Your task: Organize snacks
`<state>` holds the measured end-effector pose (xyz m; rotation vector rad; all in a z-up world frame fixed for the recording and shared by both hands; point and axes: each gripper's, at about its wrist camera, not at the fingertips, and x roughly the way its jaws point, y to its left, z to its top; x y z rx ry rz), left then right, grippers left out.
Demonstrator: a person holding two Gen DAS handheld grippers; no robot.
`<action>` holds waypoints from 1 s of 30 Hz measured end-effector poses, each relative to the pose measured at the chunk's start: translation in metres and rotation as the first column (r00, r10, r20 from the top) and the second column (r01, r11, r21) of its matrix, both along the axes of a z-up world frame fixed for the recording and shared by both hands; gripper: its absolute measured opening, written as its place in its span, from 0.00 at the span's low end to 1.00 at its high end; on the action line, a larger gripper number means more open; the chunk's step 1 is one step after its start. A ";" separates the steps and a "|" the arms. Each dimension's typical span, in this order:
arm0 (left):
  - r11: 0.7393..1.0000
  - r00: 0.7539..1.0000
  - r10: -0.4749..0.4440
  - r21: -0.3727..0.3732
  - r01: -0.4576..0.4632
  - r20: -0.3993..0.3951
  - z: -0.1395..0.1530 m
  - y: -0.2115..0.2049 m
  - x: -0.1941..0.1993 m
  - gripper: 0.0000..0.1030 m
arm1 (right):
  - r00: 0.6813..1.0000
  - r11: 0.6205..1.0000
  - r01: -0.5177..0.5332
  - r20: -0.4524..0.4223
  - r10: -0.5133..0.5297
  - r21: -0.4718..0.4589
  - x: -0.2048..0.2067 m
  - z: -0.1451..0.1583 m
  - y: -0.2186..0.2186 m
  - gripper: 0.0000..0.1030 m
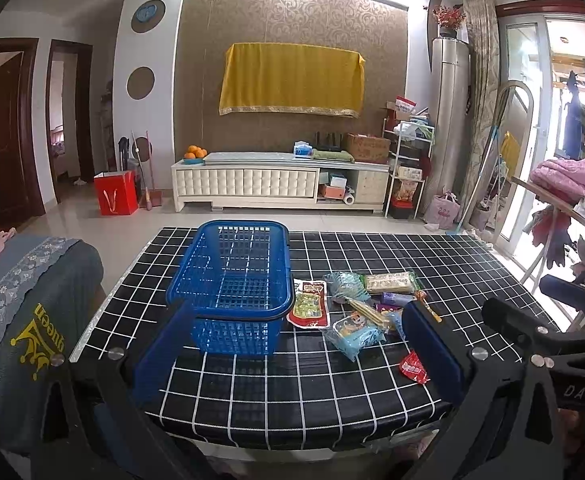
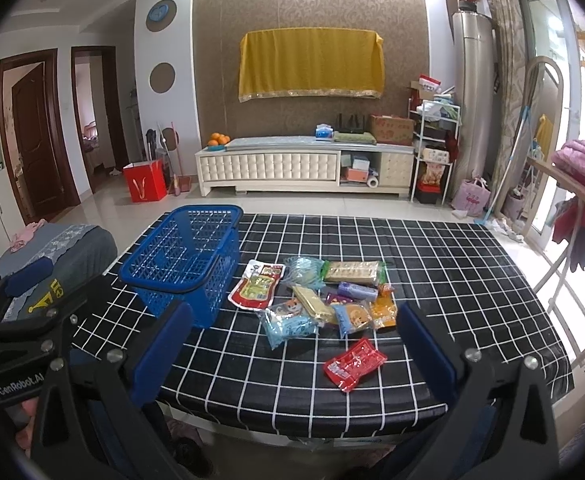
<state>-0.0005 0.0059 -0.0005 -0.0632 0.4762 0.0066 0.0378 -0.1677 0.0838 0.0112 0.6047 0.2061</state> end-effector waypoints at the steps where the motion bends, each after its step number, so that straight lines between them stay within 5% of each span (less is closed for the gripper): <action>1: 1.000 1.000 0.001 -0.001 -0.001 -0.002 -0.001 0.000 0.000 1.00 | 1.000 1.000 0.001 0.001 -0.001 -0.001 0.000 0.000 0.000 1.00; 20: 1.000 1.000 -0.003 -0.015 0.003 -0.020 -0.001 0.001 0.004 1.00 | 1.000 1.000 -0.005 -0.008 0.005 -0.002 0.003 0.001 -0.001 1.00; 30: 0.999 0.997 -0.052 -0.004 0.052 -0.050 0.005 -0.014 0.040 1.00 | 1.000 1.000 0.016 -0.025 -0.016 0.002 0.022 0.002 -0.011 1.00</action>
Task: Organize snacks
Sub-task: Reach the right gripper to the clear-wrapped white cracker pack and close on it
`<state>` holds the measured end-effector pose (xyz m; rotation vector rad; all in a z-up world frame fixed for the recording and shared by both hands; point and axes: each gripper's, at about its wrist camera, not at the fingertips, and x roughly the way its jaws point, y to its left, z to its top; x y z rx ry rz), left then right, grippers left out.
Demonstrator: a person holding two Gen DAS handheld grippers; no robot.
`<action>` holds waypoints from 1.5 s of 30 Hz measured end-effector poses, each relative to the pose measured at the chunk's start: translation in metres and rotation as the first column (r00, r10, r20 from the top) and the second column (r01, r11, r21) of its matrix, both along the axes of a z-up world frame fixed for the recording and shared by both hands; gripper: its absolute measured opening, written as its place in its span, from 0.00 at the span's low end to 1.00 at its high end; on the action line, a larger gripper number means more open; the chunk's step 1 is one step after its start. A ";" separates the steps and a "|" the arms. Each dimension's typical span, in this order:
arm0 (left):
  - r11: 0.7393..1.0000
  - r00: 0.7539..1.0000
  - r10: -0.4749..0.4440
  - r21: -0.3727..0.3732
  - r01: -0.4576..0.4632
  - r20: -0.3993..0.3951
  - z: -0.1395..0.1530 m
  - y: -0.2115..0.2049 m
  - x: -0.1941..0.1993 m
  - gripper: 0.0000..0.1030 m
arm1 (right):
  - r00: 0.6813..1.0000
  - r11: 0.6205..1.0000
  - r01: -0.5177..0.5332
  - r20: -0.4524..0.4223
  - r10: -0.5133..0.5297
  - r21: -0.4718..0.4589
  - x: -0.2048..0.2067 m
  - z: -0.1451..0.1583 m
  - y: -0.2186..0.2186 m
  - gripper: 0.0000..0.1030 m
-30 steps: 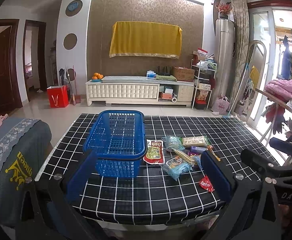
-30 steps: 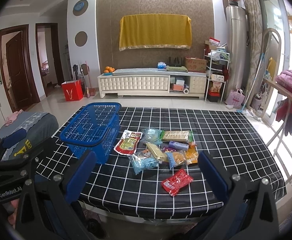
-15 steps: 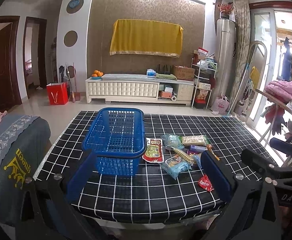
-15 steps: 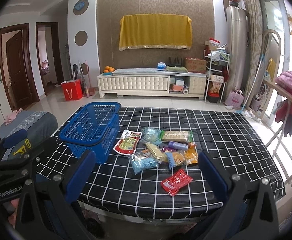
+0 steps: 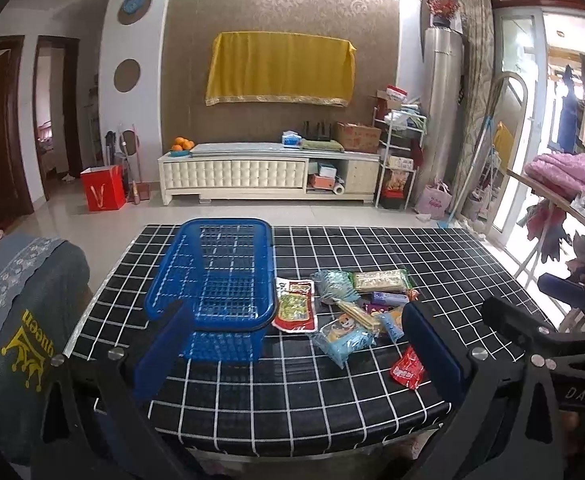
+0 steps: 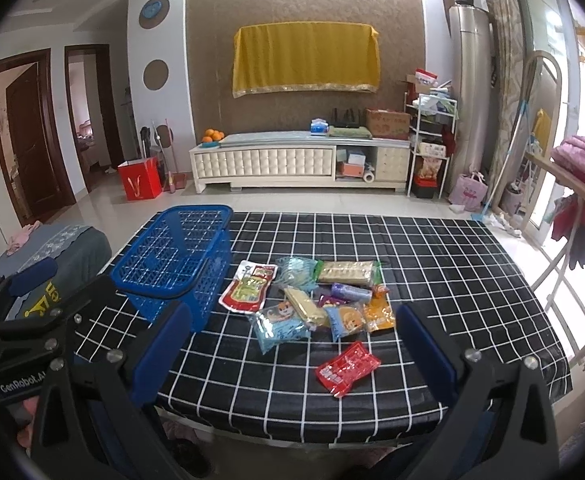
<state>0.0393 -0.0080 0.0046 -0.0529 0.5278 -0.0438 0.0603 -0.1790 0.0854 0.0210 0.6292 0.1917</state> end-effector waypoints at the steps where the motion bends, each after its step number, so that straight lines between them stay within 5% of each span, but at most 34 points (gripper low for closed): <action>1: 1.000 1.000 -0.008 0.007 0.008 -0.005 0.000 -0.002 0.006 1.00 | 1.000 1.000 0.005 -0.003 -0.005 0.002 0.003 0.000 -0.003 1.00; 15: 0.997 0.989 -0.063 0.035 0.068 -0.130 -0.018 -0.034 0.094 1.00 | 0.994 0.997 0.075 -0.081 -0.073 0.014 0.071 -0.014 -0.048 1.00; 27: 0.997 0.952 -0.054 0.041 0.070 -0.300 -0.090 -0.057 0.136 1.00 | 0.955 0.996 -0.083 -0.281 0.092 0.041 0.139 -0.075 -0.055 1.00; 34: 0.995 0.923 -0.062 0.046 0.085 -0.380 -0.124 -0.063 0.141 0.95 | 0.848 0.943 -0.293 -0.413 0.332 0.157 0.173 -0.121 -0.041 1.00; 38: 0.997 0.904 -0.045 0.038 0.067 -0.424 -0.143 -0.065 0.148 0.87 | 0.754 0.893 -0.388 -0.478 0.450 0.228 0.197 -0.151 -0.033 0.94; 45: 0.998 0.893 -0.029 0.039 0.052 -0.449 -0.160 -0.067 0.162 0.87 | 0.656 0.832 -0.482 -0.517 0.550 0.273 0.244 -0.182 -0.016 0.85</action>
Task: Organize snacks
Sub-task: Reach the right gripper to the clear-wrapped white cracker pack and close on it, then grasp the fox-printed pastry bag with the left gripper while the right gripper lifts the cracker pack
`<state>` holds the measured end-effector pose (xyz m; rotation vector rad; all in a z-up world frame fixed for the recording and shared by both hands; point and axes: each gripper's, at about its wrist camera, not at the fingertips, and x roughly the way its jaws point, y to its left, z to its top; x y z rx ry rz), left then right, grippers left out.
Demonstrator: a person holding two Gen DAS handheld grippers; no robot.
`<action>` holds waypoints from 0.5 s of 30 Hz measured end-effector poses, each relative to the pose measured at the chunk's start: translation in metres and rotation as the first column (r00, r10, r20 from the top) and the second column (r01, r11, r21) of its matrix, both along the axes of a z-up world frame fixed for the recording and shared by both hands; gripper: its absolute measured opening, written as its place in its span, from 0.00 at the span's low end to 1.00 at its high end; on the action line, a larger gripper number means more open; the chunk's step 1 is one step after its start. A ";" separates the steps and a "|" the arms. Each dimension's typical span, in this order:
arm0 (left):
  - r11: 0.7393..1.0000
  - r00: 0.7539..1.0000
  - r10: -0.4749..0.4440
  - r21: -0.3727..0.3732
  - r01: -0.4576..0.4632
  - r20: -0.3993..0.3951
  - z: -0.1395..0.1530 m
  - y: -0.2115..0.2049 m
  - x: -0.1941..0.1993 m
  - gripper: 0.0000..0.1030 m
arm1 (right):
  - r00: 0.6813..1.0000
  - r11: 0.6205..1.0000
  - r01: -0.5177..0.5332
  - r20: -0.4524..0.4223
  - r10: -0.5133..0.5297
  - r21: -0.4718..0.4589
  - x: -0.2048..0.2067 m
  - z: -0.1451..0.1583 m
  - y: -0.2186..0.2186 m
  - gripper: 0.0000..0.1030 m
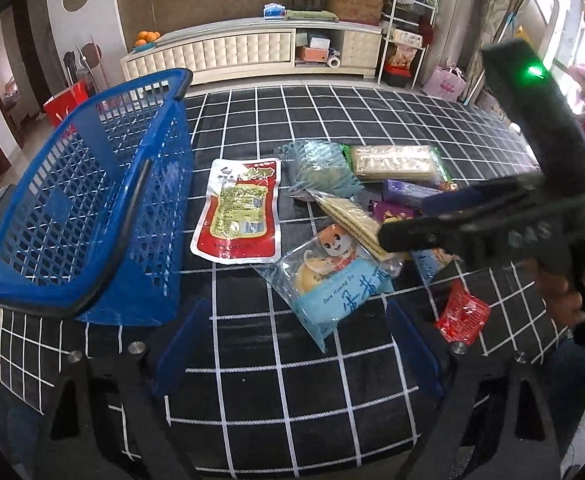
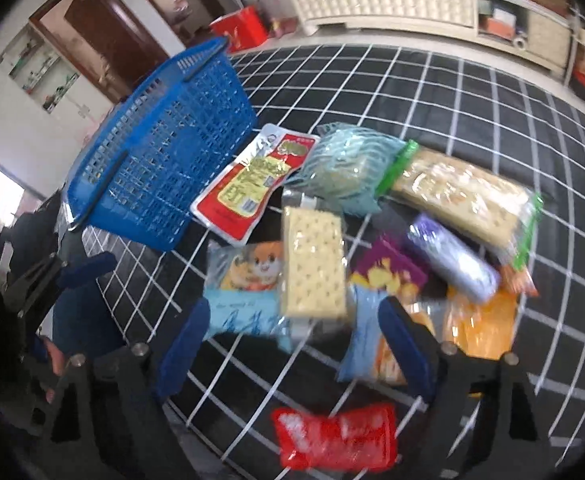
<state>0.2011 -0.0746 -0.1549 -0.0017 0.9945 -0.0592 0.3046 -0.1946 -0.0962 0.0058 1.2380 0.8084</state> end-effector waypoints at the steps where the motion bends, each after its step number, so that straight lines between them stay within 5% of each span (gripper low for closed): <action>1: 1.000 1.000 0.002 0.005 -0.002 -0.001 -0.001 0.000 0.003 0.87 | 1.000 1.000 -0.013 -0.012 0.013 -0.003 0.007 -0.004 0.004 0.84; 8: 1.000 0.999 0.015 -0.007 -0.015 -0.038 -0.016 0.007 0.016 0.87 | 0.993 0.994 -0.104 -0.062 0.101 -0.045 0.028 -0.031 0.029 0.75; 15: 0.999 0.998 0.013 -0.044 -0.016 -0.058 -0.020 0.007 0.019 0.87 | 0.982 0.996 -0.094 -0.163 0.093 0.002 0.036 -0.047 0.029 0.48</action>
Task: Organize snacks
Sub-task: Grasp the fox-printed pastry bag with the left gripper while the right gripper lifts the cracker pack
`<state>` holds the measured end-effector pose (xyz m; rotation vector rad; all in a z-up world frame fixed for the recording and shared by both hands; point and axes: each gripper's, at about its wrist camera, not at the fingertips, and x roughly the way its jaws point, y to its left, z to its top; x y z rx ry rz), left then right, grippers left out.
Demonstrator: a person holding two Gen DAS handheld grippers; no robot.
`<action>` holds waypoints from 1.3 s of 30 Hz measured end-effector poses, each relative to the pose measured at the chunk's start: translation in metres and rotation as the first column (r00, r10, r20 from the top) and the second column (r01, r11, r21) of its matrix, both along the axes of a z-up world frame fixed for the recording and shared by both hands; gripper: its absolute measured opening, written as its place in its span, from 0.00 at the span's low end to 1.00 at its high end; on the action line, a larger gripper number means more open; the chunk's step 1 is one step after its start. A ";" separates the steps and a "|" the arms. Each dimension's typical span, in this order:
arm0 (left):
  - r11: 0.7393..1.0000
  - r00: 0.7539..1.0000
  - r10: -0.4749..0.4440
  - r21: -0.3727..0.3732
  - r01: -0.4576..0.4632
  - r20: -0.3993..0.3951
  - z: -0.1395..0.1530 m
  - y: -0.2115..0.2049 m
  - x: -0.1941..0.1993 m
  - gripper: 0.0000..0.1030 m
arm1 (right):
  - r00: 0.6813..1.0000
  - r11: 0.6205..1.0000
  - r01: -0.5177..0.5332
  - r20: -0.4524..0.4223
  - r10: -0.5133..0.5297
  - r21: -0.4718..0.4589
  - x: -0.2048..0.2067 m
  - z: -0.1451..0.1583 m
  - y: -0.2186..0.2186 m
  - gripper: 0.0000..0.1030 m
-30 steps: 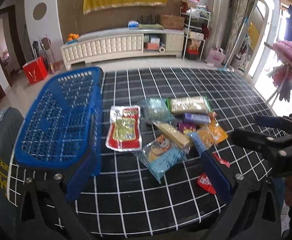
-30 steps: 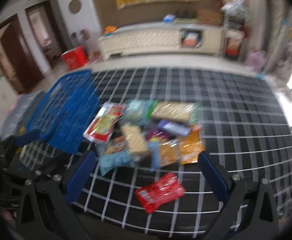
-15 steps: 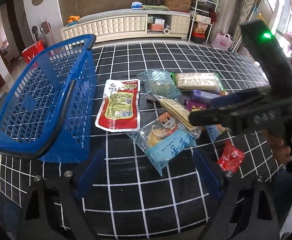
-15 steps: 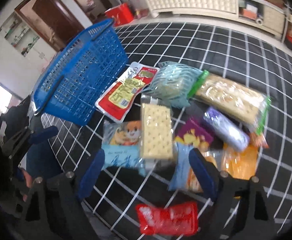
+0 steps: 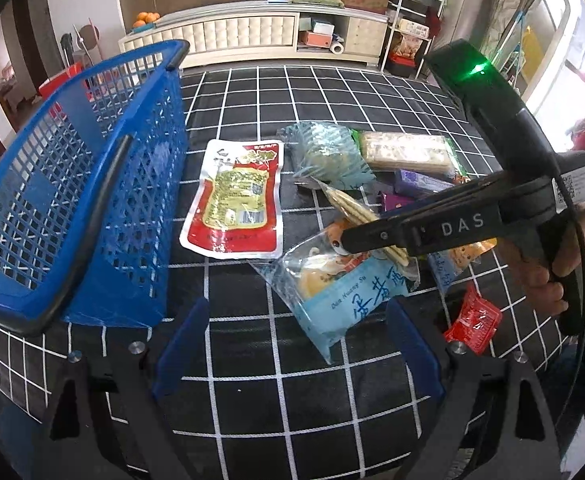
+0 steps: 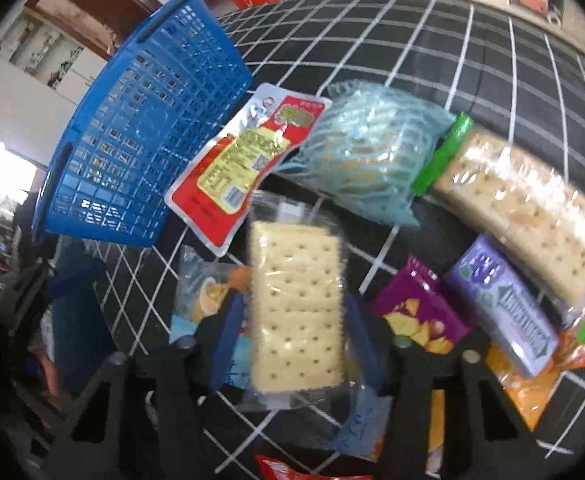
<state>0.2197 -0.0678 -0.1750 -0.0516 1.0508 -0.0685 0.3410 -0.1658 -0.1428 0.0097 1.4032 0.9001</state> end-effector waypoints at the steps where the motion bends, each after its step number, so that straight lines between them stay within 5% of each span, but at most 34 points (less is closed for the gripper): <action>1: 1.000 1.000 0.003 -0.002 -0.003 0.000 0.001 -0.001 0.000 0.87 | 1.000 1.000 0.009 -0.010 -0.009 0.009 0.004 -0.001 -0.002 0.47; 10: 0.997 0.998 0.049 -0.055 -0.051 -0.025 0.008 -0.001 0.000 0.87 | 0.979 0.990 0.132 0.153 -0.137 0.039 -0.020 0.047 -0.026 0.44; 14: 0.995 0.996 0.078 -0.065 -0.080 -0.038 0.008 -0.004 0.006 0.87 | 0.938 0.976 0.213 0.289 -0.193 -0.040 -0.035 0.069 -0.041 0.44; 20: 0.980 0.987 0.120 -0.148 -0.135 -0.111 -0.005 -0.012 0.024 0.87 | 0.913 0.962 0.260 0.347 -0.215 -0.088 -0.052 0.075 -0.057 0.44; 32: 0.964 0.952 0.215 -0.109 -0.243 -0.220 -0.038 -0.023 0.056 0.87 | 0.896 0.950 0.279 0.393 -0.205 -0.140 -0.059 0.057 -0.072 0.44; 39: 0.967 0.944 0.249 0.000 -0.255 -0.216 -0.050 -0.029 0.069 0.87 | 0.897 0.946 0.290 0.387 -0.215 -0.145 -0.058 0.048 -0.073 0.44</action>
